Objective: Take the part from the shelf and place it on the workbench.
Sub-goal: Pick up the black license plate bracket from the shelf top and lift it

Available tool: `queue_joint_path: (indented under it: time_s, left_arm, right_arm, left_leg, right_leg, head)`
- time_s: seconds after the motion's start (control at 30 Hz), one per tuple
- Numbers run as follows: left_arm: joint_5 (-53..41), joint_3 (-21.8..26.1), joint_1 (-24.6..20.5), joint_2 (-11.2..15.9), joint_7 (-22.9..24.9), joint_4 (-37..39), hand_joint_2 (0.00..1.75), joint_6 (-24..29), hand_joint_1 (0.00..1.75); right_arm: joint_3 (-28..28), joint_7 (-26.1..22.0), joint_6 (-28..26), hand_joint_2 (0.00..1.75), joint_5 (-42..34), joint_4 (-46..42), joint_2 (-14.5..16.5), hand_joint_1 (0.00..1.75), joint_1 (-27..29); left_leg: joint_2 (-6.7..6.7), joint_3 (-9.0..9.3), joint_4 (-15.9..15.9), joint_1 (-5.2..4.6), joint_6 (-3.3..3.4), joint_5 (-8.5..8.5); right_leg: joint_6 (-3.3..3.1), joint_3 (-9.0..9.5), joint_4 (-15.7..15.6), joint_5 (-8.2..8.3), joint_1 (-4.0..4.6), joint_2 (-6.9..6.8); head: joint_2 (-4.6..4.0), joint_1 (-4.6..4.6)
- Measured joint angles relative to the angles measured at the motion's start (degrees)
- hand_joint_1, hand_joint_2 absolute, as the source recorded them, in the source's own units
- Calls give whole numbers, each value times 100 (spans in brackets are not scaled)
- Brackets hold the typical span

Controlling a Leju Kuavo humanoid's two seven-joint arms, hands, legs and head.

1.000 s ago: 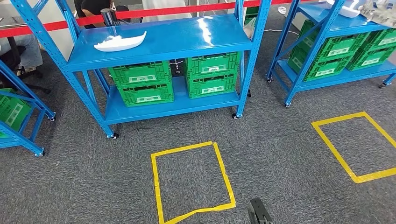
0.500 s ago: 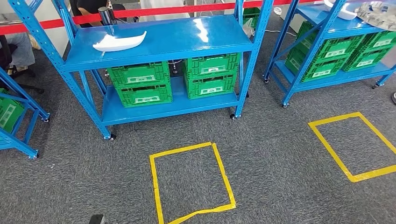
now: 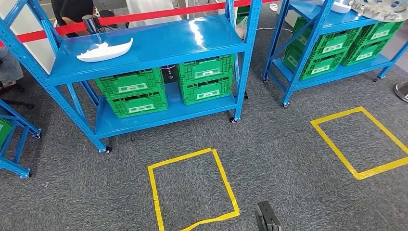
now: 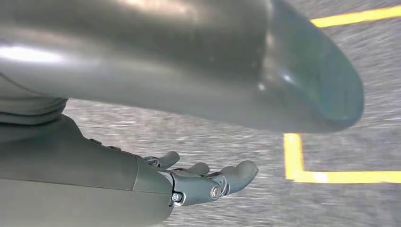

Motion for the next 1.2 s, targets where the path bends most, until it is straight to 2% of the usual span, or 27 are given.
queue_joint_path:
  time_s: [0.03, 0.07, 0.2, 0.27, 0.33, 0.37, 0.4, 0.43, 0.5, 0.53, 0.57, 0.6, 0.67, 0.7, 0.73, 0.8, 0.9, 0.93, 1.03, 1.1, 1.2]
  left_arm:
    - [0, 0, -131, -1, -6, -126, 0, 0, 0]
    - [0, 0, -274, -5, -14, -271, 0, 0, 0]
    - [0, -1, -866, -37, -27, -958, 0, 0, 0]
    - [0, 1, -1121, -42, -29, -1314, 0, 0, 0]
    - [0, 2, -1326, -35, -30, -1616, 0, 0, 0]
    - [0, 2, -1405, -33, -31, -1737, 0, 0, 0]
    - [0, 2, -1458, -32, -29, -1825, 0, 0, 0]
    - [0, 2, -1483, -32, -28, -1883, 0, 0, 0]
    - [0, 2, -1418, -38, -24, -1870, 0, 0, 0]
    - [0, 2, -1339, -39, -22, -1789, 0, 0, 0]
    - [0, 2, -1241, -39, -16, -1679, 0, 0, 0]
    - [0, 2, -1130, -38, -9, -1550, 0, 0, 0]
    - [0, 2, -903, -37, 5, -1329, 0, 0, 0]
    - [0, 1, -815, -39, 7, -1262, 44, 0, 0]
    - [0, 1, -758, -39, 7, -1218, 87, 0, 0]
    - [0, 0, -719, -36, 2, -1151, 175, 0, 0]
    - [0, 0, -706, -28, 0, -1065, 44, 0, 0]
    - [0, 0, -705, -27, 0, -1046, 44, 0, 0]
    - [0, 0, -707, -30, 0, -1009, 175, 0, 0]
    - [0, 0, -706, -32, 0, -991, 175, 0, 0]
    - [0, 0, -706, -32, 0, -968, 175, 0, 0]
  right_arm:
    - [-1, 5, 0, 0, 0, 108, 1, 0, 117]
    - [-1, 8, 0, 0, 0, 241, 1, 0, 241]
    - [1, 11, 0, 0, 0, 883, 5, 0, 832]
    - [1, 11, 0, 0, 0, 1227, 6, 0, 1095]
    - [1, 12, 0, 0, 0, 1546, 3, 0, 1303]
    - [1, 12, 0, 0, 0, 1672, 0, 0, 1391]
    - [1, 12, 0, 0, 0, 1764, -3, 0, 1456]
    - [1, 11, 0, 0, 0, 1826, -6, 0, 1492]
    - [1, 5, 0, 0, 0, 1834, -11, 0, 1429]
    - [1, -3, 0, 0, 0, 1764, -14, 0, 1333]
    - [1, -9, 0, 0, 0, 1663, -14, 0, 1211]
    - [1, -12, 0, 0, 0, 1539, -6, 0, 1087]
    - [1, -14, 0, 0, 1, 1330, 11, 0, 854]
    - [1, -10, 0, 0, 1, 1274, 19, 0, 768]
    - [1, -6, 0, 0, 1, 1237, 17, 0, 707]
    - [0, 3, 0, 0, 0, 1181, 16, 0, 665]
    - [-2, 1, 0, 0, 0, 1112, 16, 0, 663]
    - [-2, -2, 0, 0, 0, 1100, 16, 0, 665]
    - [-2, -8, 0, 0, -1, 1067, 16, 0, 661]
    - [-2, -8, 0, 0, -1, 1053, 16, 0, 656]
    - [-2, -8, 0, 131, 0, 1049, 16, 0, 652]
  left_leg:
    - [0, 125, -250, -8, 32, 92]
    - [-1, 180, -354, -19, 65, 113]
    - [-25, 202, -389, -30, 197, 107]
    - [-35, 229, -418, -10, 242, 116]
    - [-67, 226, -411, -13, 267, 102]
    - [-96, 230, -404, -14, 271, 92]
    - [-128, 236, -395, -12, 271, 79]
    - [-157, 251, -387, -9, 263, 65]
    - [-176, 291, -377, -7, 227, 30]
    - [-161, 303, -377, -15, 198, 5]
    - [-141, 312, -382, -24, 169, -18]
    - [-110, 323, -381, -41, 174, -45]
    - [-76, 361, -388, -57, 229, -67]
    - [-73, 379, -393, -60, 250, -68]
    - [-87, 388, -411, -54, 240, -57]
    - [-110, 403, -448, -46, 183, -48]
    - [-93, 432, -488, -42, 126, -46]
    - [-84, 439, -495, -40, 110, -47]
    - [-69, 447, -502, -36, 87, -51]
    - [-69, 448, -502, -36, 82, -53]
    - [-69, 450, -502, -36, 79, -56]
  right_leg:
    - [30, 13, -3, -27, 6, -16]
    - [60, 20, -5, -50, 10, -33]
    - [184, 24, 76, -134, -4, -83]
    - [236, -231, 584, -411, -13, -129]
    - [269, -676, 1359, -747, -19, -157]
    - [278, -829, 1594, -780, -24, -159]
    - [283, -880, 1620, -695, -29, -159]
    - [282, -822, 1430, -513, -34, -161]
    - [255, -487, 654, -77, -38, -198]
    - [228, -339, 337, 58, -29, -219]
    - [196, -241, 138, 129, -25, -234]
    - [179, -219, 73, 143, -21, -230]
    - [164, -220, 49, 151, -17, -194]
    - [164, -224, 41, 151, -11, -191]
    - [148, -216, 41, 141, -3, -203]
    - [111, -198, 42, 127, 6, -229]
    - [70, -181, 45, 116, 8, -216]
    - [65, -180, 46, 114, 9, -208]
    - [54, -177, 47, 108, 13, -199]
    - [50, -172, 47, 105, 14, -199]
    - [51, -167, 45, 104, 12, -199]
  head:
    - [0, 4]
    - [0, 7]
    - [0, 14]
    - [0, 29]
    - [0, 41]
    - [0, 41]
    - [0, 43]
    - [0, 45]
    - [0, 53]
    - [0, 56]
    - [0, 55]
    - [0, 52]
    - [0, 40]
    - [0, 38]
    - [0, 37]
    - [0, 36]
    - [0, 36]
    - [0, 36]
    - [0, 38]
    - [0, 38]
    - [0, 38]
